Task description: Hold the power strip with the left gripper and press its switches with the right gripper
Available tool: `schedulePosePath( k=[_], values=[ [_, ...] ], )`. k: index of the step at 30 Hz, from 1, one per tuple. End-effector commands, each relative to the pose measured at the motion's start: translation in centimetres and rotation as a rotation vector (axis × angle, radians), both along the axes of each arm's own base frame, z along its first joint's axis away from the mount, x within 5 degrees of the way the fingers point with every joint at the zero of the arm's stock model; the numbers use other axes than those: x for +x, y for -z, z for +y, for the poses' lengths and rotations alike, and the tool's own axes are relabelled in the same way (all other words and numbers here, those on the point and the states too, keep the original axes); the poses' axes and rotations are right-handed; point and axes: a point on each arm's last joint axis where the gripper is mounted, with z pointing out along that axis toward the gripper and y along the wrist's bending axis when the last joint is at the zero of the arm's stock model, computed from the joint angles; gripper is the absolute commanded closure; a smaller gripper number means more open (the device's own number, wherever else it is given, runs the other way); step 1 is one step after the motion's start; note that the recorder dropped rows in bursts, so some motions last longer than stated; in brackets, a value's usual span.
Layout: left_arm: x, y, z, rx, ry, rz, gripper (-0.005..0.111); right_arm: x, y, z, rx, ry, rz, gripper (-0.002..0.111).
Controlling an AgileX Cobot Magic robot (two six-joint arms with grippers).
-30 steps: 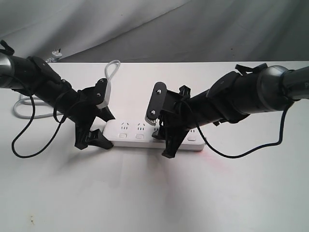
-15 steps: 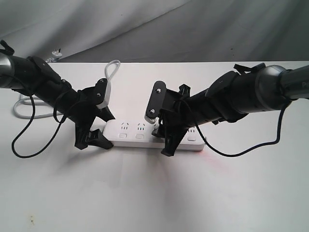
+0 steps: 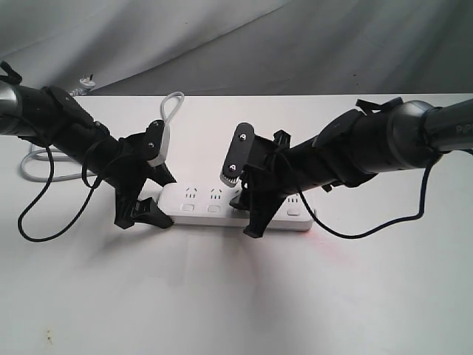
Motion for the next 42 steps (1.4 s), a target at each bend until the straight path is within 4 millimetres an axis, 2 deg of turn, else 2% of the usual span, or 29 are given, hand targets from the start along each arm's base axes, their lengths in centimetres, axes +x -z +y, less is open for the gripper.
schedulePosePath(
  k=[1, 7, 22, 30, 42],
  values=[
    [0.0, 0.0, -0.3, -0.011, 0.005, 0.012, 0.052, -0.6, 1.8, -0.3, -0.023, -0.028, 0.063, 0.06],
    [0.0, 0.0, -0.3, -0.011, 0.005, 0.012, 0.052, -1.3, 2.7, -0.9, -0.045, -0.016, 0.09, 0.06],
    [0.0, 0.0, -0.3, -0.011, 0.005, 0.012, 0.052, -0.8, 2.7, -1.2, -0.052, 0.037, 0.06, 0.06],
    [0.0, 0.0, -0.3, -0.011, 0.005, 0.012, 0.052, -0.2, 2.7, -2.3, -0.052, 0.073, 0.059, 0.06],
    [0.0, 0.0, -0.3, -0.011, 0.005, 0.012, 0.052, -0.2, 2.7, -2.3, -0.05, 0.067, 0.063, 0.06]
  ],
)
